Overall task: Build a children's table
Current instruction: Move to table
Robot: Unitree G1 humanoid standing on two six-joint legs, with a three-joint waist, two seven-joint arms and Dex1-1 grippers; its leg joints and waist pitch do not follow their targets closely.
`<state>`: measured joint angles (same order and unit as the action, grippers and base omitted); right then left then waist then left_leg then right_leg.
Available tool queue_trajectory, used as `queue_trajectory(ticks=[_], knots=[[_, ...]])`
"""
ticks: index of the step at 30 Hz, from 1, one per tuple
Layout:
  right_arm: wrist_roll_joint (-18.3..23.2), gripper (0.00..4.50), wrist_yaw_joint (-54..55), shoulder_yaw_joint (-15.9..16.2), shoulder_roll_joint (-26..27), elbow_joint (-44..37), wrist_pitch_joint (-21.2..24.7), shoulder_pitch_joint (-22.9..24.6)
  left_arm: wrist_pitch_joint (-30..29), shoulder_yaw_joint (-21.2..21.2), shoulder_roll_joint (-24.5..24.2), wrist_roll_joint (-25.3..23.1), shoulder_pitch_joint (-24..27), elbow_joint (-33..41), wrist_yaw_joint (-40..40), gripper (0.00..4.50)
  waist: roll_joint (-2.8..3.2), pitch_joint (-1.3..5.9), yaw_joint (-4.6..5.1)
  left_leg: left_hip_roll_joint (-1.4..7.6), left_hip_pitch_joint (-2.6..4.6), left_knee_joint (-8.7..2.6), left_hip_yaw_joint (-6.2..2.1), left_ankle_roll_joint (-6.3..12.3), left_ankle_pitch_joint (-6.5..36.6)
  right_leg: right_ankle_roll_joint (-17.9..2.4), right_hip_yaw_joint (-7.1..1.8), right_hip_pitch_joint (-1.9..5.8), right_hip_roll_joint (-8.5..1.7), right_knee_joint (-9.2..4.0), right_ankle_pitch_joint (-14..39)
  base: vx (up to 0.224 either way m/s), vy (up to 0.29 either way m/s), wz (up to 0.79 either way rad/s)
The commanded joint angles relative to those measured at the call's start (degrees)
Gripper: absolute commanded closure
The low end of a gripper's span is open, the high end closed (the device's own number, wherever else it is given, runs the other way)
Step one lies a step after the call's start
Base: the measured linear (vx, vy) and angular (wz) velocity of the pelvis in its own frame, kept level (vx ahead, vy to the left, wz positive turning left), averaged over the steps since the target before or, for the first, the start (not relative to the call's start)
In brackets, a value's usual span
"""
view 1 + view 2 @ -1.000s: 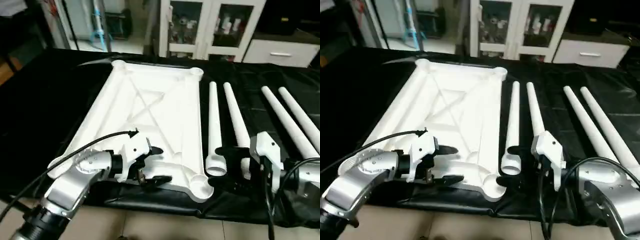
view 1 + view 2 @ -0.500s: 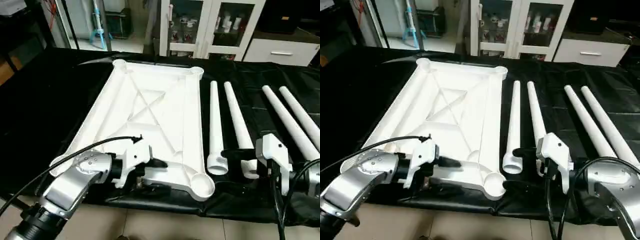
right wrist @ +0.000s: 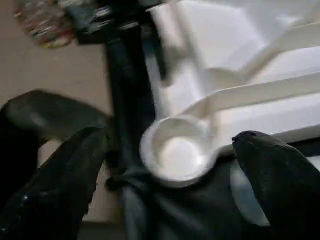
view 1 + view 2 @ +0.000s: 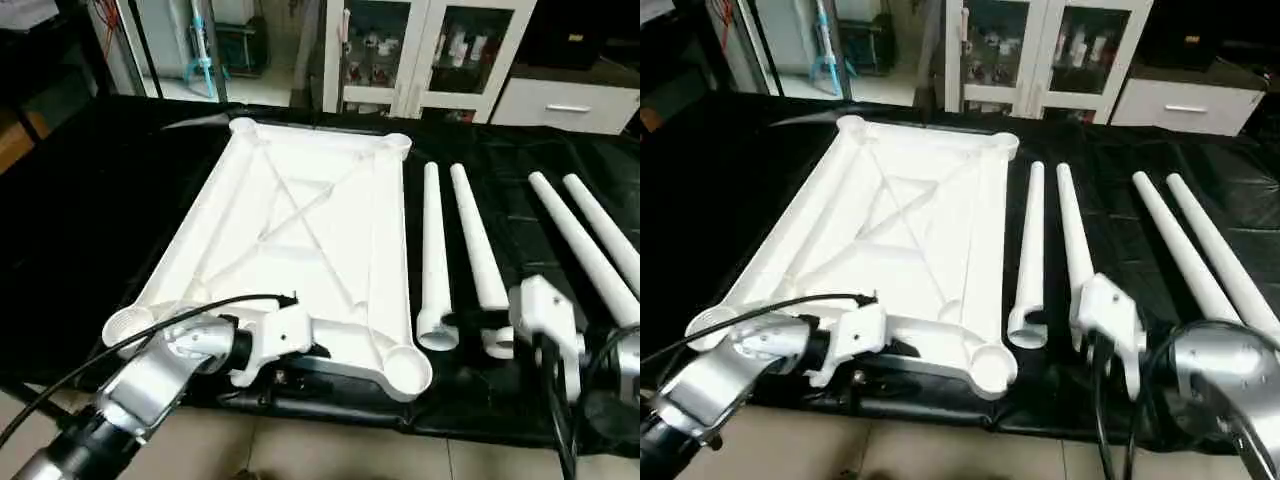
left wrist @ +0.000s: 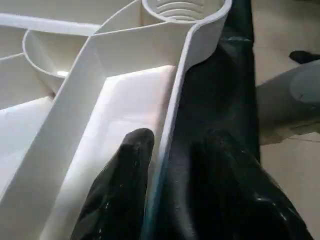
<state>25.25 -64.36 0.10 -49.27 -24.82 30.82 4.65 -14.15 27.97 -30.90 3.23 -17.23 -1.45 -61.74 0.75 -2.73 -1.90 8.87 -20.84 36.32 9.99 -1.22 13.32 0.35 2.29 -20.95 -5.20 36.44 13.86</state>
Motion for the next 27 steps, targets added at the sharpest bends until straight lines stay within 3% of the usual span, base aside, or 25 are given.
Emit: queue_trajectory(ticks=[1,7,13,17,25,27], knots=[[-0.39,0.00,-0.60,0.35,-0.88,-1.39,-0.55,0.20,0.79,0.32,-0.03,-1.09,-1.37,-0.84,0.61,2.83,-0.39,2.60,0.22,4.54,0.57,-5.47,-1.76,3.40,8.80,-15.06,-2.59,1.75,-3.70,-4.67,3.35,0.000,0.000,0.00],[-0.77,0.00,0.16,1.02,-0.46,-1.82,-0.90,0.67,1.34,0.42,0.07,-1.25,-1.98,-1.40,-0.58,3.25,-0.09,2.54,0.08,4.61,0.83,-5.66,-1.76,2.15,10.70,-14.91,-2.66,1.48,-3.62,-4.84,5.09,0.000,0.000,0.00],[-0.83,0.00,1.13,1.17,-0.07,-2.40,-0.96,0.99,1.77,0.07,0.07,-0.48,-2.54,-2.25,-2.48,3.62,0.23,2.79,-0.20,4.59,0.63,-5.54,-1.80,2.98,8.21,-15.24,-2.58,1.70,-3.76,-4.42,0.85,0.000,0.000,0.00],[-0.91,0.00,1.82,1.20,0.35,-2.57,-1.18,1.28,1.52,-0.20,-0.33,-0.15,-2.09,-2.26,-2.54,3.70,0.18,2.80,-0.16,4.56,0.55,-5.58,-1.80,3.06,8.83,-15.34,-2.55,1.78,-3.80,-4.53,1.44,0.000,0.000,0.00],[-2.31,0.00,3.71,2.13,2.17,-1.36,-2.38,-0.22,1.03,-3.36,0.63,-5.69,-0.97,-5.52,8.62,3.75,0.06,2.59,0.25,4.59,0.43,-5.87,-1.92,2.32,11.08,-14.07,-2.53,1.70,-3.82,-4.97,6.07,0.000,0.000,0.00],[-3.04,0.00,5.19,2.51,3.13,-0.64,-2.70,-1.17,-2.17,-5.30,1.88,-5.59,-0.62,-5.22,12.08,3.75,-0.78,2.44,0.48,4.64,0.31,-5.95,-1.89,1.86,11.87,-13.49,-2.58,1.66,-3.90,-5.08,8.15,0.000,0.000,0.00]])
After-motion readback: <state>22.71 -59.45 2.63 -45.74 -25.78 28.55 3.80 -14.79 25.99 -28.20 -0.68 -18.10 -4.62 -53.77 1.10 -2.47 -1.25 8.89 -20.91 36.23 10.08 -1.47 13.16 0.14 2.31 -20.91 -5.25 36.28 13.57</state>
